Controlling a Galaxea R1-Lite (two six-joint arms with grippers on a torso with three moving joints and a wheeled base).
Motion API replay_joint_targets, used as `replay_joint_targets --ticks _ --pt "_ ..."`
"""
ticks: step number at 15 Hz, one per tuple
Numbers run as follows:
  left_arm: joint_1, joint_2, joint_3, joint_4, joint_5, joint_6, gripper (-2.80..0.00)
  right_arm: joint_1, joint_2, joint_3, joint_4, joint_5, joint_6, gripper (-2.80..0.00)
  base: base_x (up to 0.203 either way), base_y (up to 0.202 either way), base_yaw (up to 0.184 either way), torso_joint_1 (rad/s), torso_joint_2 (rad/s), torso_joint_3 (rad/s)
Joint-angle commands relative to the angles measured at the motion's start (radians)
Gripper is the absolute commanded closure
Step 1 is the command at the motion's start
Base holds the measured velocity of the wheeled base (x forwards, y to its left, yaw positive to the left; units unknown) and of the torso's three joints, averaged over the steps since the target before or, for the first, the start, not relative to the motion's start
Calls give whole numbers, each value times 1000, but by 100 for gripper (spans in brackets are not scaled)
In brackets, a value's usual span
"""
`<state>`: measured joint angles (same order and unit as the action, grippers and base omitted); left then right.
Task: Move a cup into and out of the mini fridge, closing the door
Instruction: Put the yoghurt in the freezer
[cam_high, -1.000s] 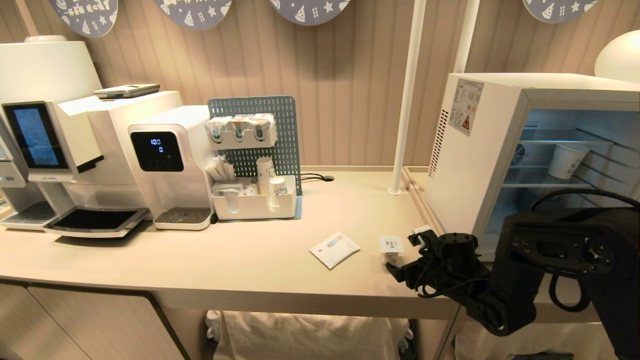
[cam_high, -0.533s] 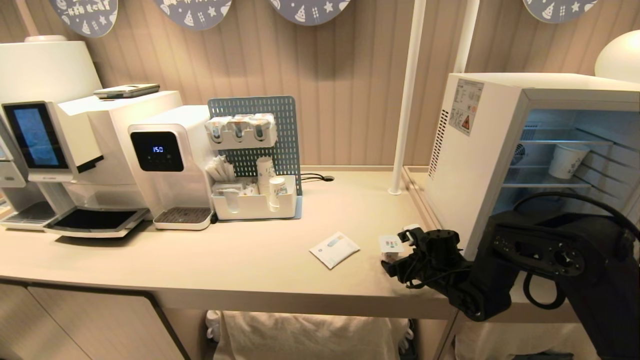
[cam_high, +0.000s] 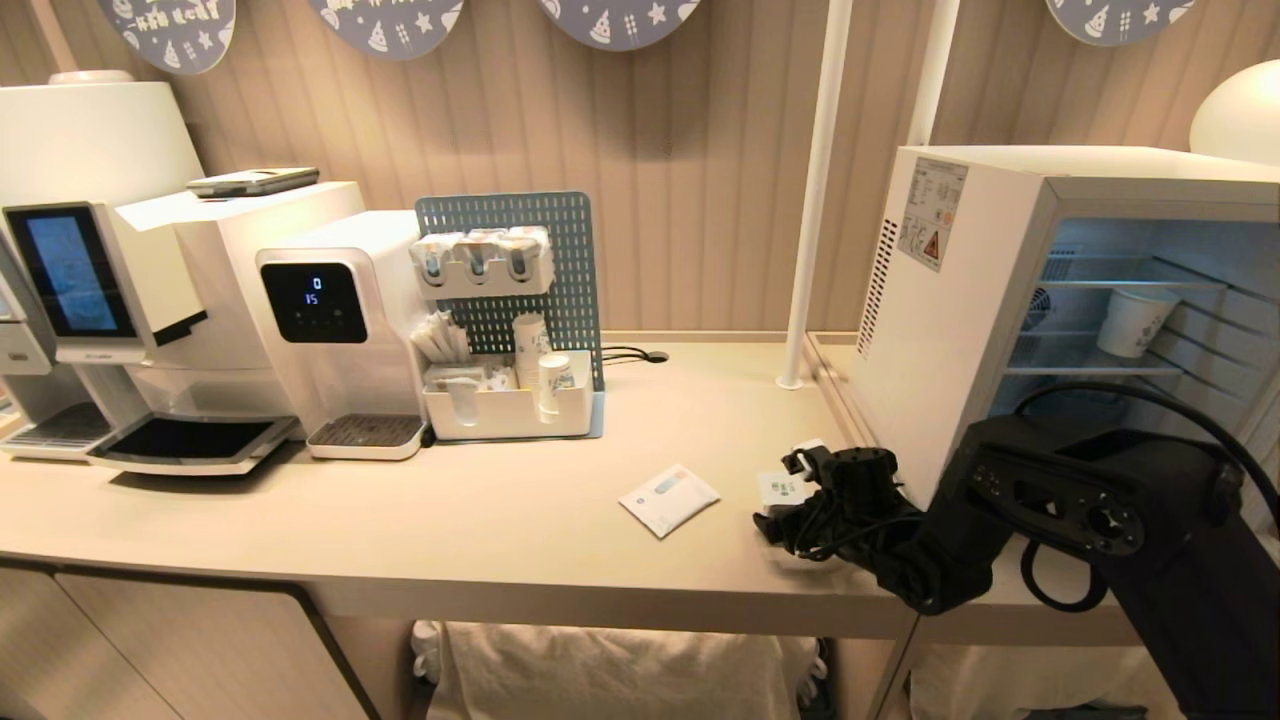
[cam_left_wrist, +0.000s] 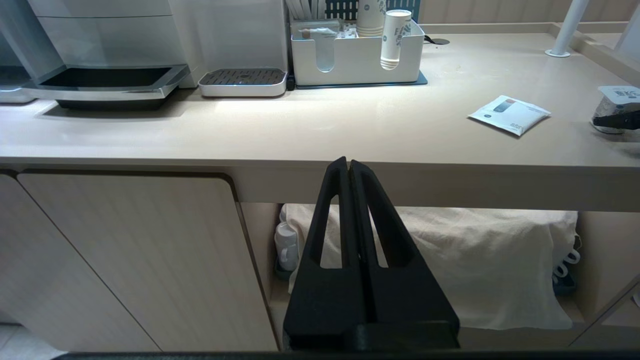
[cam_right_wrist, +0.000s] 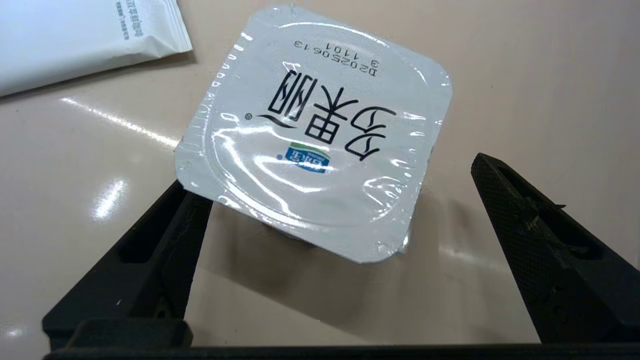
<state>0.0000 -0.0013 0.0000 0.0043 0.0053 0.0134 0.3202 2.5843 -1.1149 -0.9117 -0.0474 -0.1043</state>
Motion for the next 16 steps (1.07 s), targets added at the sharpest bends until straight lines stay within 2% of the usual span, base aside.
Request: replay_joint_targets --ticks 1,2,3,12,16 --pt "1 1 2 0 1 0 0 0 2 -25 17 0 -1 -280 0 0 0 0 0 0" --pt "0 1 2 0 1 0 0 0 5 -29 21 0 -1 -280 0 0 0 0 0 0" --pt "1 1 1 0 0 0 0 0 9 -32 25 0 -2 0 0 0 0 0 0 0" --pt "1 1 2 0 1 0 0 0 -3 -12 15 0 3 0 0 0 0 0 0 0" --pt "2 1 2 0 1 0 0 -3 -73 62 10 2 19 0 0 0 0 0 0 0"
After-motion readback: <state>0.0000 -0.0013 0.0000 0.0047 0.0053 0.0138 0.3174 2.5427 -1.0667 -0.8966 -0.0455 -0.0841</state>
